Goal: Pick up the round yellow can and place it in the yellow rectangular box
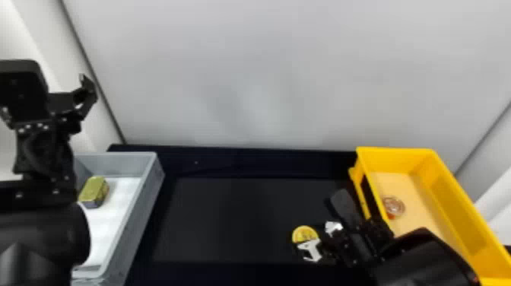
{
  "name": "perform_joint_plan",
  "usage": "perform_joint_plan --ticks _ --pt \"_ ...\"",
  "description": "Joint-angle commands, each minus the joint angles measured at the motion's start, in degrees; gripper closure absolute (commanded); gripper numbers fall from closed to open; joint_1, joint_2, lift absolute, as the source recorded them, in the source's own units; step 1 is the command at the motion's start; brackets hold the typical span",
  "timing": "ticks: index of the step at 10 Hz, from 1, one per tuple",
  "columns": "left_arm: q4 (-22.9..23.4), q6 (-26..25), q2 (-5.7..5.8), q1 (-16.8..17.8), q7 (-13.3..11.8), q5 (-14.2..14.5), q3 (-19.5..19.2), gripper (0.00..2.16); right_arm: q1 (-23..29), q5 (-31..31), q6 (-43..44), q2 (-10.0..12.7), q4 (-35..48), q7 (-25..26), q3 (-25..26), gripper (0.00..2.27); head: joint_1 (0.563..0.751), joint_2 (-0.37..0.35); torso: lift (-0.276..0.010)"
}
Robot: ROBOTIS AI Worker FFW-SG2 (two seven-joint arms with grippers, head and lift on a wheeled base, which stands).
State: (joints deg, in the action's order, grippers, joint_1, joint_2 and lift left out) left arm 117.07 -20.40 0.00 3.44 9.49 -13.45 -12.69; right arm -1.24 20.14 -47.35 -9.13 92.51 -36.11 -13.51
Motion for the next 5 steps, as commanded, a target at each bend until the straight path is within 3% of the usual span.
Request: perform_joint_plan --ticks 1,5 --pt "-0.18 0.00 -0.15 0.08 0.00 0.00 -0.06 0.10 -0.17 -0.01 -0.31 -0.10 4.17 -1.35 1.11 0.82 0.694 0.014 -0.061" --pt "-0.53 0.00 -0.15 0.17 0.00 0.00 0.03 0.10 -0.61 5.09 -3.21 -0.28 17.71 -1.88 3.05 0.82 0.694 0.014 -0.061"
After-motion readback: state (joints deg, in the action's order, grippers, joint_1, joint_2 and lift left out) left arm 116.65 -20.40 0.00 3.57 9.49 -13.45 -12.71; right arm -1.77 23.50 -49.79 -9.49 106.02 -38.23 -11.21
